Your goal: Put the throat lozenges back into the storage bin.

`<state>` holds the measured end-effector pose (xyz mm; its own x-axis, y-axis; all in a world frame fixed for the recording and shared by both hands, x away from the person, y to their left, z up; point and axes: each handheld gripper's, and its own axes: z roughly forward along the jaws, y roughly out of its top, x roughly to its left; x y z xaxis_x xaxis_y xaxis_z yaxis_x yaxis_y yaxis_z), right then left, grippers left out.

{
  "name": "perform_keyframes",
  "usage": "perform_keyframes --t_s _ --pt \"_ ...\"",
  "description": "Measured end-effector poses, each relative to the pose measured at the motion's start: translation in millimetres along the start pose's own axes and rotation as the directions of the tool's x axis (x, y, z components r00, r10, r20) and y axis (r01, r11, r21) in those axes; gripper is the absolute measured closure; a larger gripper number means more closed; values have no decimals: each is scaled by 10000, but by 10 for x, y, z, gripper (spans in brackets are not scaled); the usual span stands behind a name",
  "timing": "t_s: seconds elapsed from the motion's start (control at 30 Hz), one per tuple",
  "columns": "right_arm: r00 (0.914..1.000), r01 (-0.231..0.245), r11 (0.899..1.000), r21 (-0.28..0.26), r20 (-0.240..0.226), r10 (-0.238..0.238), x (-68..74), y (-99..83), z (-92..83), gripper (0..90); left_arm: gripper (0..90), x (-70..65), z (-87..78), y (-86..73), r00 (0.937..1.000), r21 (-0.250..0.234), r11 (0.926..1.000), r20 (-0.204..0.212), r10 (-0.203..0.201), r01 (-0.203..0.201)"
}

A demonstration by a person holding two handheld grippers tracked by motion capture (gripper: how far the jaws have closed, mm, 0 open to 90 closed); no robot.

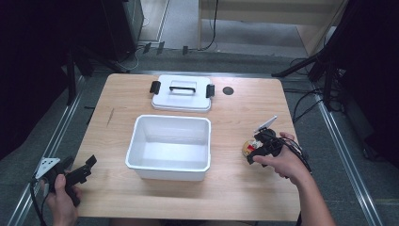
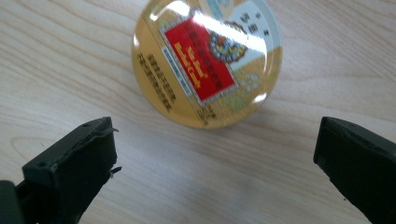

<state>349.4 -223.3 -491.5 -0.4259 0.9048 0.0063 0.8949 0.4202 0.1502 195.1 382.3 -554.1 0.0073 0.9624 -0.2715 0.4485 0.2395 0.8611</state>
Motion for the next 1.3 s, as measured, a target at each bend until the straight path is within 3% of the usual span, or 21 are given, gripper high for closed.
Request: perform_keyframes --t_s 0.43,0.77,0.97,1.3 --pt "9989 -421 9991 76 193 420 90 263 103 2 62 5 6 3 10000 55 10000 -1 -57 57" --pt "9939 -1081 9941 82 221 1079 87 353 161 126 61 5 8 4 10000 101 9999 4 -87 87" --pt "9957 -897 9949 465 267 885 123 367 224 172 62 5 9 5 10000 112 9999 1 -88 88" --pt "9999 -121 9994 338 69 118 206 389 133 202 62 10 13 7 10000 146 9999 15 -82 81"
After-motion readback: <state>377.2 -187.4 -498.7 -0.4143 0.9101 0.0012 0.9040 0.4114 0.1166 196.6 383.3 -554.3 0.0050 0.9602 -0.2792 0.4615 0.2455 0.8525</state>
